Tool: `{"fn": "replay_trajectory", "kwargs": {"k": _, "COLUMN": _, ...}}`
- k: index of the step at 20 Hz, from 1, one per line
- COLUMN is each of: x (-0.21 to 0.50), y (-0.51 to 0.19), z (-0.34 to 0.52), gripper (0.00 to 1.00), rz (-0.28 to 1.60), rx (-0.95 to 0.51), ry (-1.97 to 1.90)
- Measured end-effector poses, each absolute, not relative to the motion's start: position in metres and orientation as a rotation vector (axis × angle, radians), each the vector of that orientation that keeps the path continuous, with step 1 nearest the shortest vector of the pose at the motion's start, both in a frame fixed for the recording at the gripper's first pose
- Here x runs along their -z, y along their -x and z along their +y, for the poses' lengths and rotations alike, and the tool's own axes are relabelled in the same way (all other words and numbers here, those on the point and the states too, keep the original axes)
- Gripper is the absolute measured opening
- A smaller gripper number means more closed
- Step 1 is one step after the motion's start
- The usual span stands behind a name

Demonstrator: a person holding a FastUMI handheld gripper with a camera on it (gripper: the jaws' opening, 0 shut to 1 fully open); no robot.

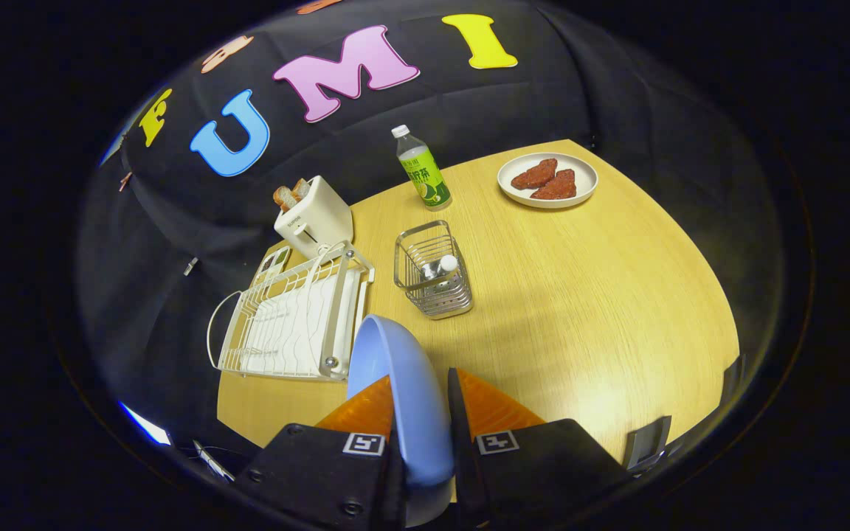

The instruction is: Take the plate from the dish rack, then take the spoon from the basket and place it into the plate.

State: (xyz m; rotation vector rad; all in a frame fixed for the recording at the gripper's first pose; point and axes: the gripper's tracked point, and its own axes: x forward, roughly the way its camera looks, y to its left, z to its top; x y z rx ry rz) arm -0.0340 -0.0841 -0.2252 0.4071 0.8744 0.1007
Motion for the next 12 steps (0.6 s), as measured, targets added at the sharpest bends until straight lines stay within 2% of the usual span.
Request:
{"fn": "replay_trajectory", "kwargs": {"k": 5, "x": 0.276, "y": 0.024, "z": -0.093, "gripper": 0.30, "rz": 0.953, "rx": -0.159, "ry": -0.394}}
{"fn": "replay_trajectory", "kwargs": {"k": 12, "x": 0.293, "y": 0.027, "z": -0.091, "gripper": 0.35, "rz": 0.953, "rx": -0.278, "ry": -0.320}}
